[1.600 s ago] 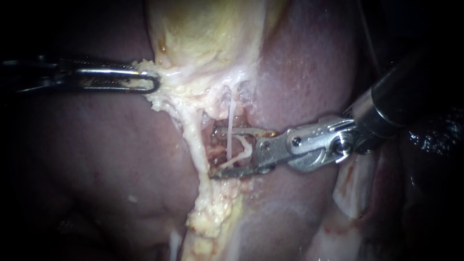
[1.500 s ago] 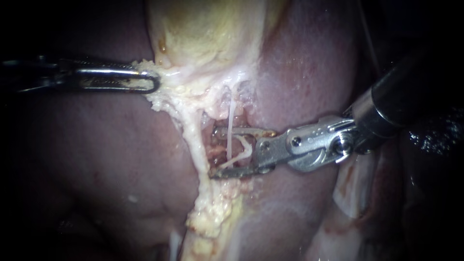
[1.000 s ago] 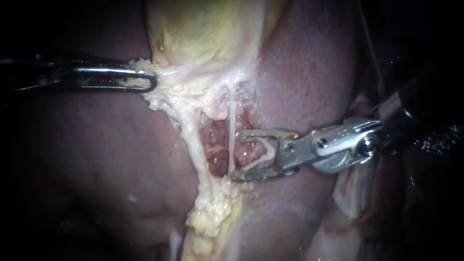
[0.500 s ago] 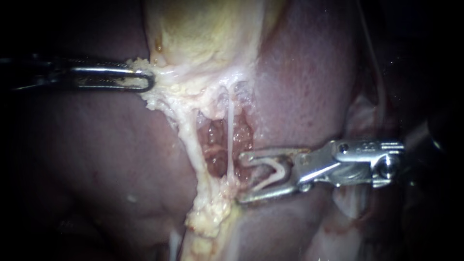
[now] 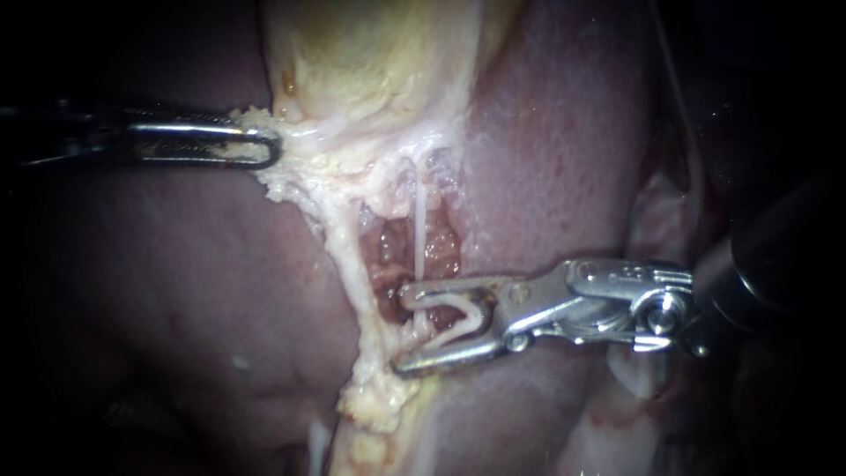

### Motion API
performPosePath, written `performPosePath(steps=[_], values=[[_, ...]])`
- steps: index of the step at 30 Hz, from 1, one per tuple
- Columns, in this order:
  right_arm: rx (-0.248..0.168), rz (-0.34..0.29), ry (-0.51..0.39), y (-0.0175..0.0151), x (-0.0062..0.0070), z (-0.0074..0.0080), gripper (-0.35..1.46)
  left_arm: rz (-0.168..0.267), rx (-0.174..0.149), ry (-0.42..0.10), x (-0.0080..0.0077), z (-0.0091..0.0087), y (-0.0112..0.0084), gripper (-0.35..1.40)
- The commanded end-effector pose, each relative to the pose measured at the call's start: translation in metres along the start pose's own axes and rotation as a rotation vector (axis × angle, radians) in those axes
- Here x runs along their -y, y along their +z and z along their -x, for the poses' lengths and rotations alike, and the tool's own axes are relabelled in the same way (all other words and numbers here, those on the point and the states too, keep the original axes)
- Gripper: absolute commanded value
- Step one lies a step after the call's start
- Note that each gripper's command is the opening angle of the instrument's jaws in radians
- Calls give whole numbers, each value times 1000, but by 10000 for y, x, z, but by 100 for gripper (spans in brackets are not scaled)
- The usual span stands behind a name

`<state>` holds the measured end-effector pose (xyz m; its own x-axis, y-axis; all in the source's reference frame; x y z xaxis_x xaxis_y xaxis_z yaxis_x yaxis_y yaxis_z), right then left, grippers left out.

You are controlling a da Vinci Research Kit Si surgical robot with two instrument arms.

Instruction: Clipping first clip left tube

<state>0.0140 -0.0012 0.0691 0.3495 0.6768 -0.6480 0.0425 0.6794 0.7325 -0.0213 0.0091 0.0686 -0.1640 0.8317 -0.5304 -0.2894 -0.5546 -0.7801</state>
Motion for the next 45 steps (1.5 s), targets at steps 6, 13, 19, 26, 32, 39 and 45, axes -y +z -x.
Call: performPosePath(steps=[6,13,19,26,32,39,45], values=[[3,4,-10,3,-19,20,50,-1,0,0,0,0,0,-35],[-19,-2,-12,6,-23,22,50,-1,0,0,0,0,0,-35],[-37,-30,-13,21,-26,17,50,-1,0,0,0,0,1,-35],[-61,-102,-31,43,-29,9,50,-1,0,0,0,0,1,-35],[-58,-145,-43,60,-30,3,49,-1,0,1,1,0,1,-35],[-60,-151,-48,86,-35,-1,49,-1,0,1,1,0,1,-35],[-57,-156,-51,97,-30,-2,49,-1,0,-5,1,1,2,-35]])
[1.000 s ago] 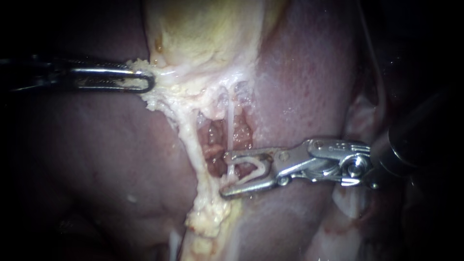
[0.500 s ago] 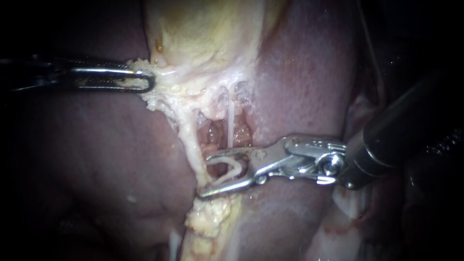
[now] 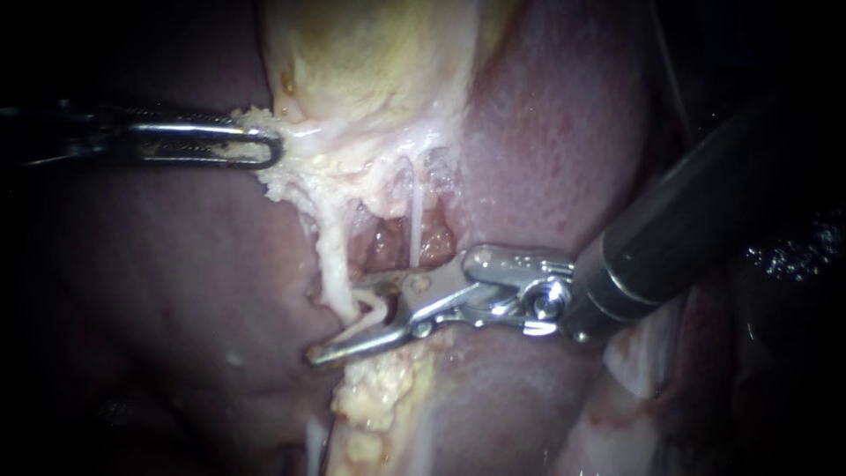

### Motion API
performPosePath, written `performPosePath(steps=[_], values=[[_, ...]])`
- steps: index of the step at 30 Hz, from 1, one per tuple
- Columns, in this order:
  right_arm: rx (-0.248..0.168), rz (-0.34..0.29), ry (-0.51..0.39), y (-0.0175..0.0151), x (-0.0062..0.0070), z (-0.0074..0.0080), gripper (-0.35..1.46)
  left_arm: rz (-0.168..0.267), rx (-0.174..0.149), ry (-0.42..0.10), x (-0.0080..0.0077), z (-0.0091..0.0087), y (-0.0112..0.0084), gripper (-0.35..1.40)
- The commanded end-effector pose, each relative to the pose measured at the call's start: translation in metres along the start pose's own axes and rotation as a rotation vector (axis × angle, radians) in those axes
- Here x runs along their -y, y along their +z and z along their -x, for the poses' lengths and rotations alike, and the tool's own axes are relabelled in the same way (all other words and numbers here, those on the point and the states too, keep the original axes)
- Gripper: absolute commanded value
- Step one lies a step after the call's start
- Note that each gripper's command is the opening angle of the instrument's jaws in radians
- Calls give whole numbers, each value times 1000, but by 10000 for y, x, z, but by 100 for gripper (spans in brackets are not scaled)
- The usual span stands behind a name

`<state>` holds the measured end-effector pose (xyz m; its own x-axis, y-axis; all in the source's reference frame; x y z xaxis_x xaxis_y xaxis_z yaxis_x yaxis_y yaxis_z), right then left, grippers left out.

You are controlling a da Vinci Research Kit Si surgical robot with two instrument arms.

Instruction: Clipping first clip left tube

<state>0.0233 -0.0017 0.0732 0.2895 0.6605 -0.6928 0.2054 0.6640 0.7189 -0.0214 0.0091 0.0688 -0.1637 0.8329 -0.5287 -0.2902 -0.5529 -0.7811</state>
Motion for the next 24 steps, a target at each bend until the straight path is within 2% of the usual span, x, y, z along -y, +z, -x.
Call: performPosePath(steps=[1,5,7,13,15,18,24], values=[[1,-3,-1,0,2,-1,49,0,0,-3,0,0,0,-35],[1,-14,-2,3,15,-3,50,0,0,-3,0,0,0,-35],[0,-20,-3,4,27,-5,50,0,0,-3,0,0,0,-35],[12,-103,-16,6,63,-9,48,0,0,-3,0,0,0,-35],[15,-127,-19,6,69,-12,47,0,0,-3,0,0,-1,-35],[21,-149,-22,5,71,-19,45,0,0,-3,0,0,-1,-35],[10,-110,23,1,61,-26,36,0,0,-3,0,0,-1,-35]])
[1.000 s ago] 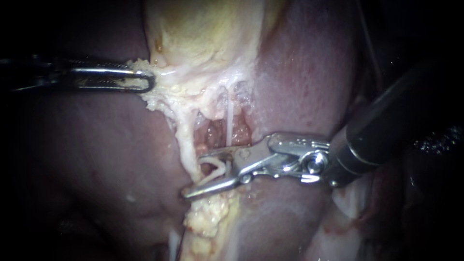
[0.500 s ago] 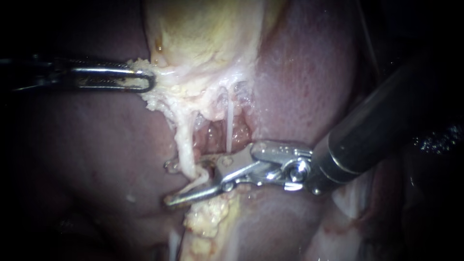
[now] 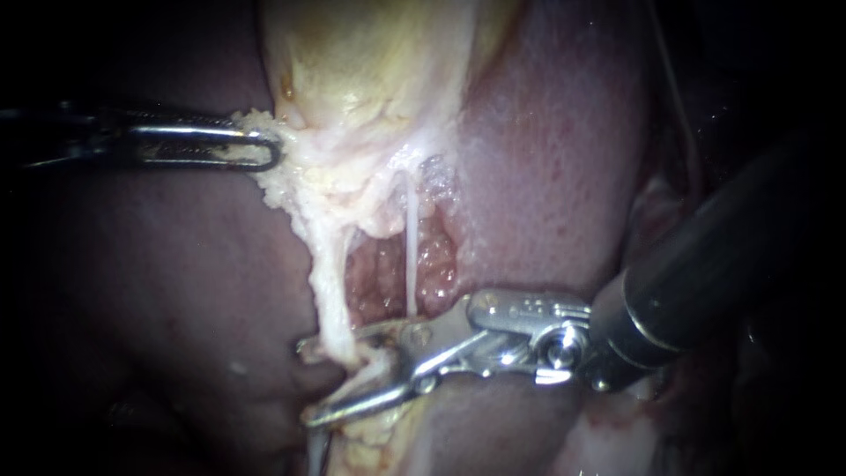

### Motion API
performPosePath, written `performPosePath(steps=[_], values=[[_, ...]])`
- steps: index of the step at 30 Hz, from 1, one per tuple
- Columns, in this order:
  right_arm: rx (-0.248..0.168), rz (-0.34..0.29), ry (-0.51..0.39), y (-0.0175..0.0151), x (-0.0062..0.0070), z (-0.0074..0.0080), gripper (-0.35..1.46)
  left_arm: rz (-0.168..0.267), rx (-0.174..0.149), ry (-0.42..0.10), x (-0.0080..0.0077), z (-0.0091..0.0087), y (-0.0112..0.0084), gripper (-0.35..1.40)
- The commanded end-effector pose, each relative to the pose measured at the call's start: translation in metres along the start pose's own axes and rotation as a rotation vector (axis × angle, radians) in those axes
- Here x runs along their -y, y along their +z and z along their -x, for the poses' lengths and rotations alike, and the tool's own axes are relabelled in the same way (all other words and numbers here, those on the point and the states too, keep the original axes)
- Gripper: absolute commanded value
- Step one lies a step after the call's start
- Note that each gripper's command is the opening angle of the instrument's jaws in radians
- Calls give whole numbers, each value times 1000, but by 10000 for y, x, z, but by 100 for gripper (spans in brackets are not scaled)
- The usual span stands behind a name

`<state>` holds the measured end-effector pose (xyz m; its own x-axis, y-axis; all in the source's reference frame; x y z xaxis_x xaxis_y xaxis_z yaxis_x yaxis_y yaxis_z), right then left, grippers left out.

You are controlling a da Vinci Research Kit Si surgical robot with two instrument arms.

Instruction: Clipping first clip left tube

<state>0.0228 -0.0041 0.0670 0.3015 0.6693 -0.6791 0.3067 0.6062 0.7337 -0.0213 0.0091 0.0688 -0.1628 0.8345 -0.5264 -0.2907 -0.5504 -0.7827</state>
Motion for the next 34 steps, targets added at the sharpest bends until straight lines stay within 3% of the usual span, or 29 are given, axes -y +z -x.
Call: performPosePath(steps=[1,11,15,32,34], values=[[3,11,6,-1,-2,-1,33,0,0,0,0,0,0,-35],[23,37,57,-7,-6,-4,0,0,0,0,0,0,0,-35],[24,36,121,-9,-5,-2,-35,0,0,0,0,0,0,-35],[31,39,148,-11,-5,2,-35,0,0,0,0,0,0,-35],[31,40,194,-10,-5,4,-35,0,0,0,0,0,0,-35]])
